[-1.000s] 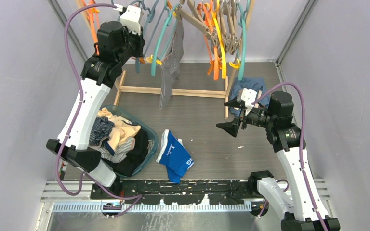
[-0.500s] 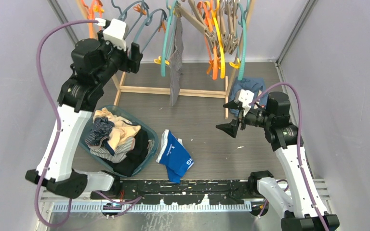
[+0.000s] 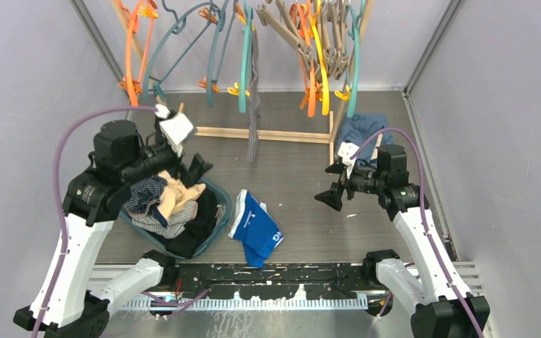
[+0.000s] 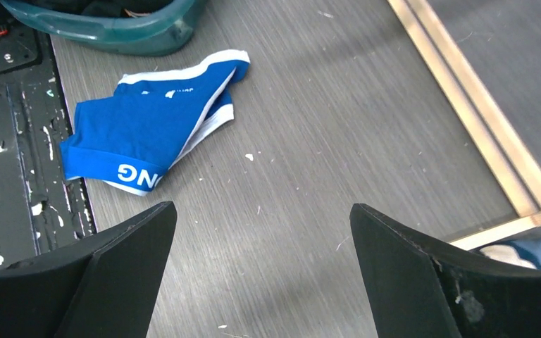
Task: Remove the underwear clipped to the hanger
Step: Place the hanger at the clothesline, then pick up the underwear from the center of the board.
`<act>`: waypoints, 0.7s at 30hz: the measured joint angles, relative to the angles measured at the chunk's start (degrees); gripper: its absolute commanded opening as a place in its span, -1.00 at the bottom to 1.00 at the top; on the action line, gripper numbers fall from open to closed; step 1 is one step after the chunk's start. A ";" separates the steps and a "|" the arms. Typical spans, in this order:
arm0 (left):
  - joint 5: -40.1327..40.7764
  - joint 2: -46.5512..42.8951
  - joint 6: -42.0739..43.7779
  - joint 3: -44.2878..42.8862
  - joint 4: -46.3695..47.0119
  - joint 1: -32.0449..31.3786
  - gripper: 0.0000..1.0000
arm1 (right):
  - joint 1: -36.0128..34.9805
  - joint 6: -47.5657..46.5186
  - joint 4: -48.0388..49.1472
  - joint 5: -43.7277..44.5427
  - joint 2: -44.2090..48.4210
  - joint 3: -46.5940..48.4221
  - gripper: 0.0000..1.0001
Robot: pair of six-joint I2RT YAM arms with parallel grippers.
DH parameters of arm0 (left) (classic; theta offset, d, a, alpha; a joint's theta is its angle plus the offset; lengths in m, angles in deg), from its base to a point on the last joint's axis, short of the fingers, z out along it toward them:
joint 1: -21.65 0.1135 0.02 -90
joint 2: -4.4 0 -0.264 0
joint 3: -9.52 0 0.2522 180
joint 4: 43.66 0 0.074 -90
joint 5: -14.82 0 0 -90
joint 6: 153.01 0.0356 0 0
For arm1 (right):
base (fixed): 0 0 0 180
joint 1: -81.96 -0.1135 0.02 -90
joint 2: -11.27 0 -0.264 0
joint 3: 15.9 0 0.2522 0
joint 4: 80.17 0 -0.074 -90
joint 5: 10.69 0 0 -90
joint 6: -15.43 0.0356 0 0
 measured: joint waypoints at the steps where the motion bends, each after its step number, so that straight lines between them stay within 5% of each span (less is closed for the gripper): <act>1: -2.51 -0.66 1.38 1.84 -1.62 0.00 0.98 | 0.00 0.17 0.46 0.20 -0.02 -0.83 1.00; 11: -19.56 1.73 15.93 18.43 -12.15 -4.22 0.89 | 0.11 1.40 3.52 4.57 0.57 -3.23 1.00; 21: -17.33 9.40 24.00 26.01 -8.22 -16.61 0.89 | 0.81 1.42 3.98 6.12 0.28 -4.31 1.00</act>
